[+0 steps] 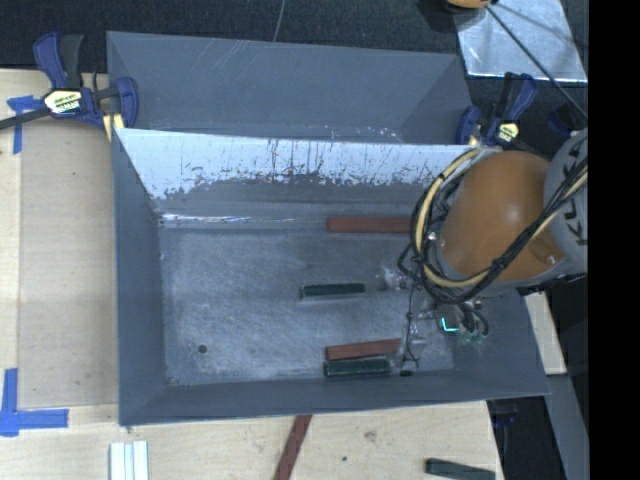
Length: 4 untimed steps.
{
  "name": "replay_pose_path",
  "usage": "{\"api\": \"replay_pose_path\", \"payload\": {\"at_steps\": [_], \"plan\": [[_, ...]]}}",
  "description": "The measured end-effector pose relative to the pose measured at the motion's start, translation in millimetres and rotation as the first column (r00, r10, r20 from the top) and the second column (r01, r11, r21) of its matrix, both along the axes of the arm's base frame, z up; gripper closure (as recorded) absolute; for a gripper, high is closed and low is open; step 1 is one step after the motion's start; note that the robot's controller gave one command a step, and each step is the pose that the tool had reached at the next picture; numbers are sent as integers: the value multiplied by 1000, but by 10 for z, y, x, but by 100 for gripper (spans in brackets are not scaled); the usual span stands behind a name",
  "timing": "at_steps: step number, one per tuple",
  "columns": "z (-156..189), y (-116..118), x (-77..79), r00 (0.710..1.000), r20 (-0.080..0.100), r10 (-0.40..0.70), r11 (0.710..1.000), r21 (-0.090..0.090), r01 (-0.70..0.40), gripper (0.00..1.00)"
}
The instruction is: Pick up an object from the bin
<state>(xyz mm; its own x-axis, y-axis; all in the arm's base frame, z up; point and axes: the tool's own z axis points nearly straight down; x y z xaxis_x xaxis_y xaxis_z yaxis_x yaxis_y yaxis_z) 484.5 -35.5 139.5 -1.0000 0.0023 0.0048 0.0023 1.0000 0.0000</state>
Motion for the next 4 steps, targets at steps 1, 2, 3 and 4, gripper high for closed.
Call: {"api": "replay_pose_path", "payload": {"at_steps": [1, 2, 3, 4], "plan": [[31, 0, 19, 1000, 7, 1, 1000, -1, -1, 0], [-643, 290, 289, 957, 31, -289, 957, 5, 289, 100], [-643, 289, 289, 957, 31, -289, 957, 5, 289, 100], [-136, 315, 492, 950, 3, -312, 950, -1, 312, 100]]}}
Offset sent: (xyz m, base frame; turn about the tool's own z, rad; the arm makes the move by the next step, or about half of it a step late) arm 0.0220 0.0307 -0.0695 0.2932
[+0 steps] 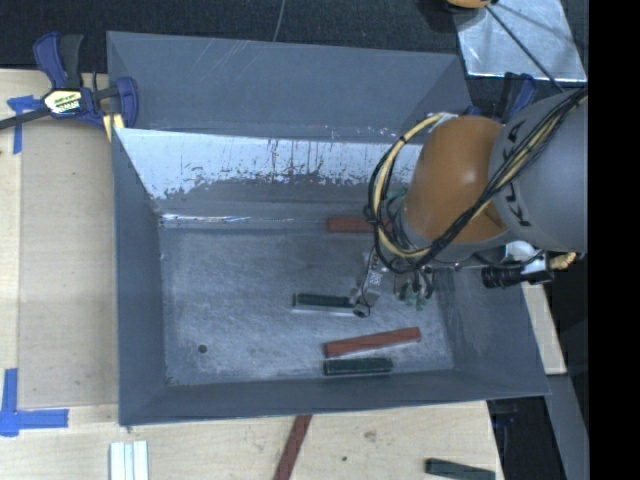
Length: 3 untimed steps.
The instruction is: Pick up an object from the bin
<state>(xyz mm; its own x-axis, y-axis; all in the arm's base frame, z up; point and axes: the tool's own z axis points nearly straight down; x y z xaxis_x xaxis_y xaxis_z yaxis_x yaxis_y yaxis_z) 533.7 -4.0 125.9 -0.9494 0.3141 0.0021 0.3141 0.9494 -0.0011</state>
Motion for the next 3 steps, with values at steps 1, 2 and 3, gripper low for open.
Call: {"api": "replay_pose_path", "payload": {"at_steps": [1, 2, 3], "plan": [[-384, 390, 81, 980, 5, -200, 980, 1, 200, 0], [-427, 417, 80, 980, 4, -201, 980, 0, 201, 100], [-428, 418, 79, 980, 4, -201, 980, 0, 201, 100]]}}
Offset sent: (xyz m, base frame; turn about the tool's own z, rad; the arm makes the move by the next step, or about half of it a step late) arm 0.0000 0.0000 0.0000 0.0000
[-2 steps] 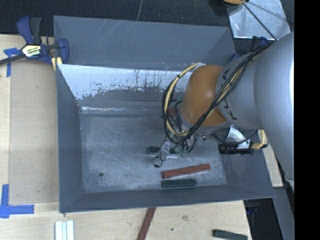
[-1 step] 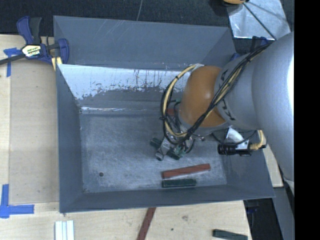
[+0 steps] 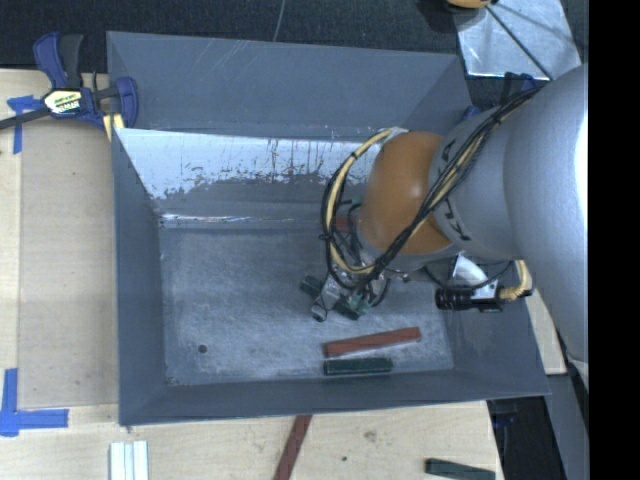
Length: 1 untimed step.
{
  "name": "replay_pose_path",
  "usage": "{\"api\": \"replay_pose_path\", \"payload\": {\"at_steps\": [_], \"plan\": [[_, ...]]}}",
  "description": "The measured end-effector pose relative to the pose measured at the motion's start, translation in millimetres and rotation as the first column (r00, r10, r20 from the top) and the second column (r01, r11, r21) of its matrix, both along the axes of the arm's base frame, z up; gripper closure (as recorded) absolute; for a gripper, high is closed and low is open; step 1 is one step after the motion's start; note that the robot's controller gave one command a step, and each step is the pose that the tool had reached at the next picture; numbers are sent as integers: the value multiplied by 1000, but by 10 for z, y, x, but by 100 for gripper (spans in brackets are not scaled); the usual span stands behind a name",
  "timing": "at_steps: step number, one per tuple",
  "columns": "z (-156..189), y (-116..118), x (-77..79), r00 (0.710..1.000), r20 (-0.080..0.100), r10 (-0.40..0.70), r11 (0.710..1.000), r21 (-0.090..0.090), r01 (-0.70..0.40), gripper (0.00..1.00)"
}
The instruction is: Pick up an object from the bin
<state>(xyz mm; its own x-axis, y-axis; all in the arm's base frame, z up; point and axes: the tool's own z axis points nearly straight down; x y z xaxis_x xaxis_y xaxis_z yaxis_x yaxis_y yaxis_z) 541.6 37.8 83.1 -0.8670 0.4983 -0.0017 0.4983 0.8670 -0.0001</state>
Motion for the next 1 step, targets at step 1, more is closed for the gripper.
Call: {"api": "replay_pose_path", "payload": {"at_steps": [1], "plan": [[1311, -291, 294, 1000, 1, -1, 1000, 0, 1, 100]]}}
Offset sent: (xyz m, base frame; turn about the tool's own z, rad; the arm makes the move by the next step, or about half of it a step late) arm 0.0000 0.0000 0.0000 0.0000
